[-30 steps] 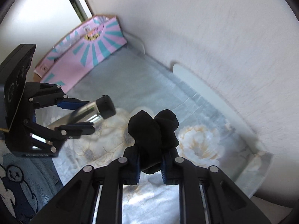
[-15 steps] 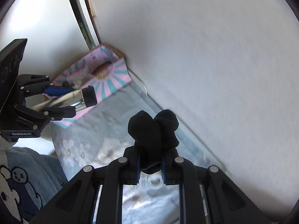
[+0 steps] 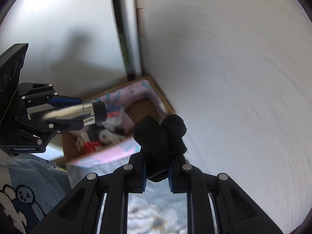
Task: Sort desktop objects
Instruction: 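Carry the silver tube and black scrunchie into the box and release both, then withdraw both tools from the box back to the cloth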
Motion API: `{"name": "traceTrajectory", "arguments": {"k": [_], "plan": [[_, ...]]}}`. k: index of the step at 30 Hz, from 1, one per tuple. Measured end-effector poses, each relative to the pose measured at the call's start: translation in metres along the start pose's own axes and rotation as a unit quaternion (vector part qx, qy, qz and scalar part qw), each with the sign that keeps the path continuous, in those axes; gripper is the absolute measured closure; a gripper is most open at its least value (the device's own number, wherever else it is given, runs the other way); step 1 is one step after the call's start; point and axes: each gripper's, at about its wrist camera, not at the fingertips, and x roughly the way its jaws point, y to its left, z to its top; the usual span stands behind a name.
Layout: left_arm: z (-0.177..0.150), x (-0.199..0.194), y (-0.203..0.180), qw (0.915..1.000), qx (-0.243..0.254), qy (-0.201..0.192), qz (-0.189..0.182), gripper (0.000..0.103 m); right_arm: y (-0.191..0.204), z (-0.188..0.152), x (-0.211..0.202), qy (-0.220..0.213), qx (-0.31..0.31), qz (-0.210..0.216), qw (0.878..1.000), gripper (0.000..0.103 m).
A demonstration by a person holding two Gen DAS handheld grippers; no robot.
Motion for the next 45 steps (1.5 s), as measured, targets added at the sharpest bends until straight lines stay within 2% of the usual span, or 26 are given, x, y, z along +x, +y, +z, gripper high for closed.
{"name": "traceTrajectory", "arguments": {"k": [5,9,17,20,25,26,27,29,30,32,38,45], "plan": [[-0.016,0.011,0.031,0.9992,-0.034,0.012,0.016,0.067,0.028,0.035,0.049,0.022,-0.033,0.038,0.999,0.087],[-0.028,0.023,0.048,0.9977,-0.06,0.03,0.011,0.067,0.047,0.051,0.086,0.046,-0.053,0.061,0.996,0.087],[-0.038,0.035,0.061,0.9958,-0.079,0.041,0.018,0.067,0.063,0.052,0.131,0.091,-0.082,0.09,0.988,0.087],[-0.042,0.039,0.061,0.9955,-0.081,0.046,0.02,0.067,0.071,0.06,0.136,0.094,-0.09,0.12,0.984,0.087],[-0.041,0.044,0.061,0.9956,-0.083,0.043,-0.002,0.066,0.086,0.061,0.152,0.104,-0.113,0.123,0.98,0.087],[-0.04,0.046,0.062,0.9946,-0.09,0.052,-0.007,0.059,0.087,0.061,0.155,0.105,-0.114,0.116,0.981,0.081],[-0.038,0.048,0.063,0.9939,-0.094,0.058,-0.007,0.04,0.087,0.062,0.157,0.106,-0.114,0.109,0.982,0.076],[-0.036,0.049,0.065,0.9935,-0.096,0.061,0.011,0.017,0.088,0.062,0.162,0.115,-0.113,0.091,0.983,0.041],[-0.036,0.046,0.065,0.9942,-0.092,0.054,0.016,0.012,0.088,0.061,0.164,0.118,-0.114,0.08,0.983,0.036],[-0.035,0.042,0.067,0.9947,-0.092,0.046,0.007,0.009,0.085,0.062,0.162,0.114,-0.112,0.062,0.985,0.024],[-0.03,0.038,0.072,0.9955,-0.087,0.038,0.011,0.009,0.06,0.065,0.149,0.094,-0.082,0.022,0.992,0.023],[-0.026,0.029,0.061,0.9968,-0.073,0.032,-0.006,0.009,0.038,0.053,0.117,0.075,-0.05,-0.01,0.996,0.023]]}}
